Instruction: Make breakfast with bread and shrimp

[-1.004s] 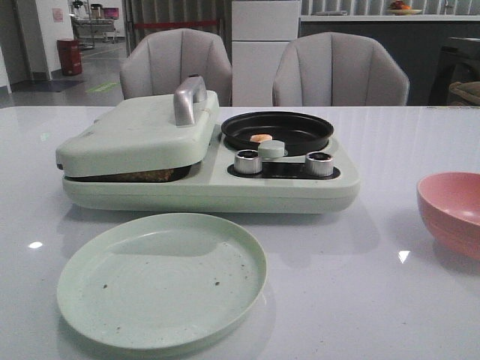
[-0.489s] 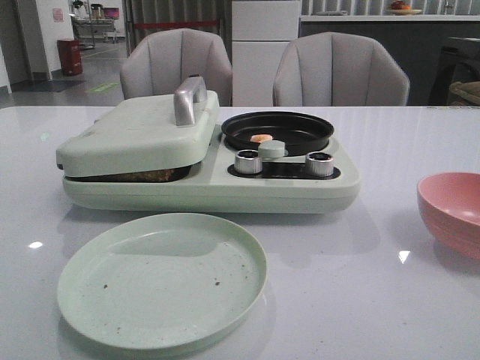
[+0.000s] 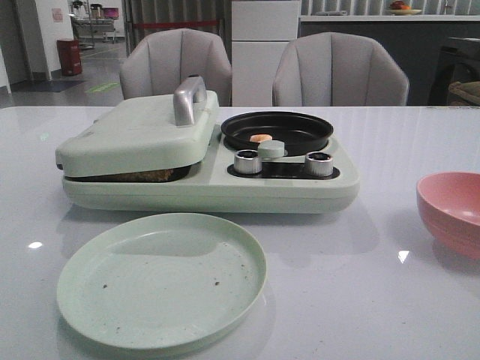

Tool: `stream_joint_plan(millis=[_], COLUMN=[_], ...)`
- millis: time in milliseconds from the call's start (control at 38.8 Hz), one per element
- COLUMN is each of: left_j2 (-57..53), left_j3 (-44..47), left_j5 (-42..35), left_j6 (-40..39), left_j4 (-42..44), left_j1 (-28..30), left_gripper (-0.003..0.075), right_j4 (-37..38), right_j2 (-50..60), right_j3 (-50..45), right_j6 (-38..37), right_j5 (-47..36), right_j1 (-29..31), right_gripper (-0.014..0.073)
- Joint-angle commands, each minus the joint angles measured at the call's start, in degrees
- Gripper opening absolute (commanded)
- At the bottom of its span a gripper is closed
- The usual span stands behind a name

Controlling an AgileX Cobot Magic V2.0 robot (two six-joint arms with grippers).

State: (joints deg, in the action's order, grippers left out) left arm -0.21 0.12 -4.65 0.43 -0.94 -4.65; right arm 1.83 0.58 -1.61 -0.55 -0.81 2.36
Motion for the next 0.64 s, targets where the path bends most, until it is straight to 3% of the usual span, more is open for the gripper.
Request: stream_joint_plan(millis=[0,618], left_j2=[-1.11,-1.11], left_j3=[0.4,0.4], left_j5=[-4.74,-4.74], left_j6=[-0.43,-0.43], left_j4=[0.03,0.03], left_j1=[-0.42,-0.42], left_gripper=[0.01,0.01], right_j4=[0.56,0.56], right_j2=[1.35,1.29], right_j3=[1.03,1.03], right_j6=[0.55,0.55], right_j5=[-4.17,-2.52], right_j1=[-0.13,-0.13], right_gripper=[0.0035,0.0035])
